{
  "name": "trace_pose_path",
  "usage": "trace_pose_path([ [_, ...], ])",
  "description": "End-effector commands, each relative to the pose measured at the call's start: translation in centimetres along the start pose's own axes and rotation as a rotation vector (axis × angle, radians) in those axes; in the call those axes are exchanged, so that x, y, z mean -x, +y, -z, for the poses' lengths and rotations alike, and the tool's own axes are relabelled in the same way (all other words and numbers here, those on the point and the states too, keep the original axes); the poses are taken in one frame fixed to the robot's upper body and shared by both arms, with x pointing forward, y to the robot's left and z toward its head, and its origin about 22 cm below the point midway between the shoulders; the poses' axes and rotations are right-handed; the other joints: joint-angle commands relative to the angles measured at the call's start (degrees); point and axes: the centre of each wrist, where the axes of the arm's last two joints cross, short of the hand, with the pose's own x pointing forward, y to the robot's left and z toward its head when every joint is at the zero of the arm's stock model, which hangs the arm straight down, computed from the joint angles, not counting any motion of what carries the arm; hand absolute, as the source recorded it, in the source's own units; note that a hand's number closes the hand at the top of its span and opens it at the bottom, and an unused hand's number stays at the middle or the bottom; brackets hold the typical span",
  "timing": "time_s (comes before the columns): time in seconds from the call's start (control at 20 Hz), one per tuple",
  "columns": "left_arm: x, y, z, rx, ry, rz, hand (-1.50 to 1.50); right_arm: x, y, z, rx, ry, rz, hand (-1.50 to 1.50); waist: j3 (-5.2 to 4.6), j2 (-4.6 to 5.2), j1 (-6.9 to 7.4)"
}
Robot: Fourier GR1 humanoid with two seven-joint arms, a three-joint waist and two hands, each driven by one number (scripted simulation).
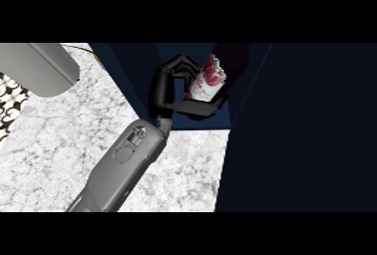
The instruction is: Pick up the wine, place it into the cabinet and close the cabinet
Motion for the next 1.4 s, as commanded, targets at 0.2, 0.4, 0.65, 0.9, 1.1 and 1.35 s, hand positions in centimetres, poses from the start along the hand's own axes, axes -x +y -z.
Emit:
trace_pose_path([
  [0.2, 3.8, 0.6, -1.5, -0.022, 0.061, -0.007, 1.5, -0.7, 0.5, -1.6, -0.077, -0.024, 0.054, -1.5, -0.03, 0.06, -0.3],
  [0.4, 4.5, -0.1, -0.9, -0.008, 0.055, 0.079, 1.5, -1.2, 0.4, -1.9, -0.081, -0.024, 0.063, -1.5, -0.04, 0.05, -0.77],
  [0.65, 7.9, 1.6, -2.7, -0.005, 0.073, 0.159, 1.5, -0.4, -0.5, -2.0, -0.083, -0.047, 0.043, -1.5, 0.0, 0.25, -0.86],
  [0.9, 7.3, 1.3, -0.7, -0.045, 0.051, 0.138, 1.5, -0.5, 0.8, -1.5, -0.085, -0.021, 0.048, -1.5, -0.06, 0.24, -0.95],
  [1.1, 8.2, 2.9, 0.1, -0.086, 0.056, 0.092, 1.5, 0.0, 0.8, -1.0, -0.089, -0.031, 0.065, -1.5, -0.07, 0.55, -1.24],
  [1.35, 8.3, 3.1, 0.1, -0.129, 0.078, 0.039, 1.5, -0.9, 0.8, -1.9, -0.102, -0.029, 0.063, -1.5, -0.08, 0.31, -1.41],
])
